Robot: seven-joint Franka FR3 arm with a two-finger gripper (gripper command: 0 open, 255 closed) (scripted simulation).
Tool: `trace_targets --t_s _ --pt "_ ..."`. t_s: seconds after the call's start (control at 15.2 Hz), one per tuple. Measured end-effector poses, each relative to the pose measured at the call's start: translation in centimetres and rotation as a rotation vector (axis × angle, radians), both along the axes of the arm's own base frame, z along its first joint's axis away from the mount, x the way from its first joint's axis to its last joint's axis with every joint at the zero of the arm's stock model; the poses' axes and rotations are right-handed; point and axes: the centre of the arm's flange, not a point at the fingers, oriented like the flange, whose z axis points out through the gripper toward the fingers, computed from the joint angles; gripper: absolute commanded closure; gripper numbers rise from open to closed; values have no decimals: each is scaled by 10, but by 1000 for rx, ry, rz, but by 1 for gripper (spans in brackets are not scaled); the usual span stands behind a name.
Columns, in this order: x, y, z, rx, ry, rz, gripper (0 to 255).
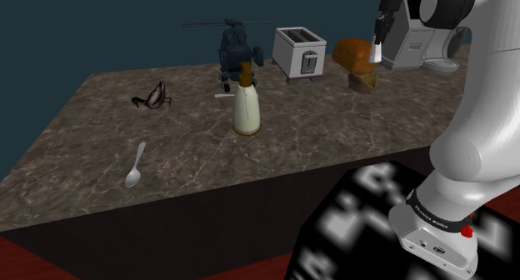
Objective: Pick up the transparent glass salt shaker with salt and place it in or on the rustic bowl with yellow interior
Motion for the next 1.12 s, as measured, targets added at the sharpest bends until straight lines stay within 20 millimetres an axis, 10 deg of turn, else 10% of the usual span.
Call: trace_targets --t_s 0.99,1.06,1.12 --pt "-1 0 -50 0 0 0 255" --pt "-1 0 -50 0 0 0 0" --pt "-1 0 -50 0 0 0 0"
